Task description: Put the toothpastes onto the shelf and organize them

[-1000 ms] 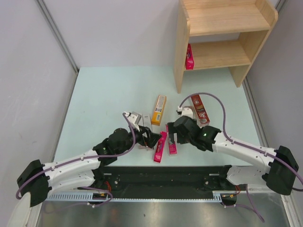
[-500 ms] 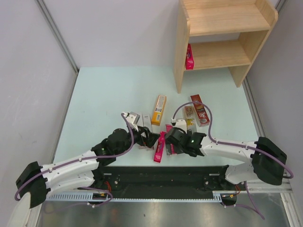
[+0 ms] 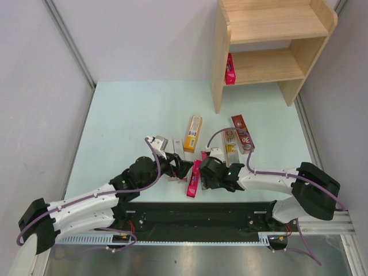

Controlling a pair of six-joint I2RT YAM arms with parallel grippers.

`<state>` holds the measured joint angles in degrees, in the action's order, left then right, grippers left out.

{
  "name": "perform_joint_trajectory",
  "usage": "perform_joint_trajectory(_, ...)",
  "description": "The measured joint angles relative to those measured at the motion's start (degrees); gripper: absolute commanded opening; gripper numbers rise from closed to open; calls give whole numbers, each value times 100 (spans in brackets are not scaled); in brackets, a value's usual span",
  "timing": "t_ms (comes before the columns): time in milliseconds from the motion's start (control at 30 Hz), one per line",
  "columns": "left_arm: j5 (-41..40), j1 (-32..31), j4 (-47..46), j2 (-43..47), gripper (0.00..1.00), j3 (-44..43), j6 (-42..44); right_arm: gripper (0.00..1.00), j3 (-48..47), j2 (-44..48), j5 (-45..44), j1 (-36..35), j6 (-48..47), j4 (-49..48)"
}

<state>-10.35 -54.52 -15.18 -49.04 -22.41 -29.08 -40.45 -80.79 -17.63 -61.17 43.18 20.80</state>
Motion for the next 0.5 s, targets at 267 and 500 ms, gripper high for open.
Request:
perform_joint_trajectory(267, -44, 0, 151, 142, 100, 0, -2, 35, 11, -179, 15, 0, 107, -146)
perform_joint_trajectory(500, -328, 0, 514, 212, 100, -55, 26, 35, 59, 24, 35, 31, 70, -114)
